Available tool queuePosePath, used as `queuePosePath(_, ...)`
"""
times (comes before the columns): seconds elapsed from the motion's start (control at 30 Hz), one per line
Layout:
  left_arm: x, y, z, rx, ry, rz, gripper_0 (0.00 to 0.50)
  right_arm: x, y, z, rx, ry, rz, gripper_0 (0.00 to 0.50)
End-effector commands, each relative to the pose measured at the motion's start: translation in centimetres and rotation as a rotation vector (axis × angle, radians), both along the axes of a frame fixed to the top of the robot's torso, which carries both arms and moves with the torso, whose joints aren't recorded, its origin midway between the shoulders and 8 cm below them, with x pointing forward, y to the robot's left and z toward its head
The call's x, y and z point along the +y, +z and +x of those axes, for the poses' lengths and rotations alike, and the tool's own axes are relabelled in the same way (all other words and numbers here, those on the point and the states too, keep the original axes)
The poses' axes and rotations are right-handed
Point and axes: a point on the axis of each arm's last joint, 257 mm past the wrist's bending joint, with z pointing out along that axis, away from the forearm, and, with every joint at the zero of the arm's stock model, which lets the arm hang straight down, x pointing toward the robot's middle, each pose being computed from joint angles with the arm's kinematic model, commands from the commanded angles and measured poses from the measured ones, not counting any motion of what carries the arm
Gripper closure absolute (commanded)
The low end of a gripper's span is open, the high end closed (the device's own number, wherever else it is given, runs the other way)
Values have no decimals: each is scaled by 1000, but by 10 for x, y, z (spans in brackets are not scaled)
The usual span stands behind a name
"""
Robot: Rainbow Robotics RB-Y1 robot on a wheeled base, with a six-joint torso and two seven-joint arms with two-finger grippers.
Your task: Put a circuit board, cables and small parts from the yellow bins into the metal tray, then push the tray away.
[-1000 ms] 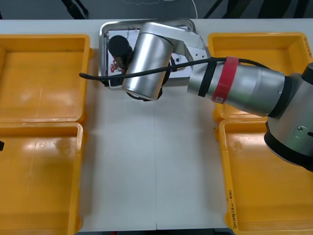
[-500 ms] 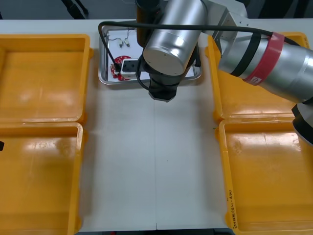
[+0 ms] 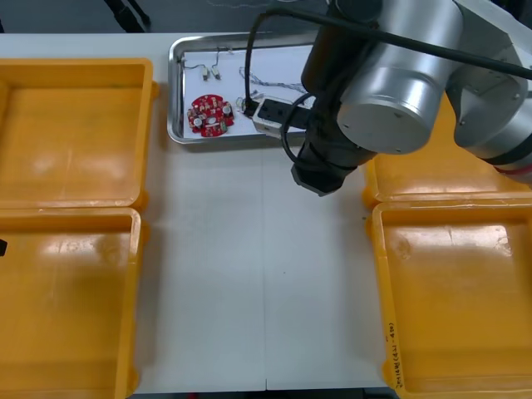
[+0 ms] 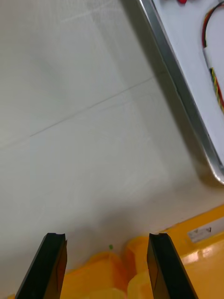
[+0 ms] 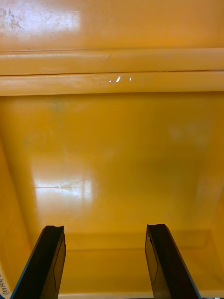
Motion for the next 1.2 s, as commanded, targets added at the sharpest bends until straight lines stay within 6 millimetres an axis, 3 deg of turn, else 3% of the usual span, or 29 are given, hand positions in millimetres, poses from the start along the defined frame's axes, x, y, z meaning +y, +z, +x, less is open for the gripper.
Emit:
queuePosePath(0.03, 14, 12, -5, -9, -45, 68, 0, -37, 7, -10, 30, -130, 78, 0)
queuePosePath(0.23, 14, 12, -5, -9, -45, 68, 0, -75, -1, -30, 92, -258, 139, 0)
queuePosePath(0.67, 14, 12, -5, -9, -45, 68, 0, -133, -14, -68, 143, -531, 219, 0)
queuePosePath(0.97, 14, 12, -5, -9, -45, 68, 0, -174, -26, -80, 186, -687, 261, 0)
queuePosePath(1.2, 14, 12, -5, -9, -45, 68, 0, -191, -37, -87, 195, -783, 285, 0)
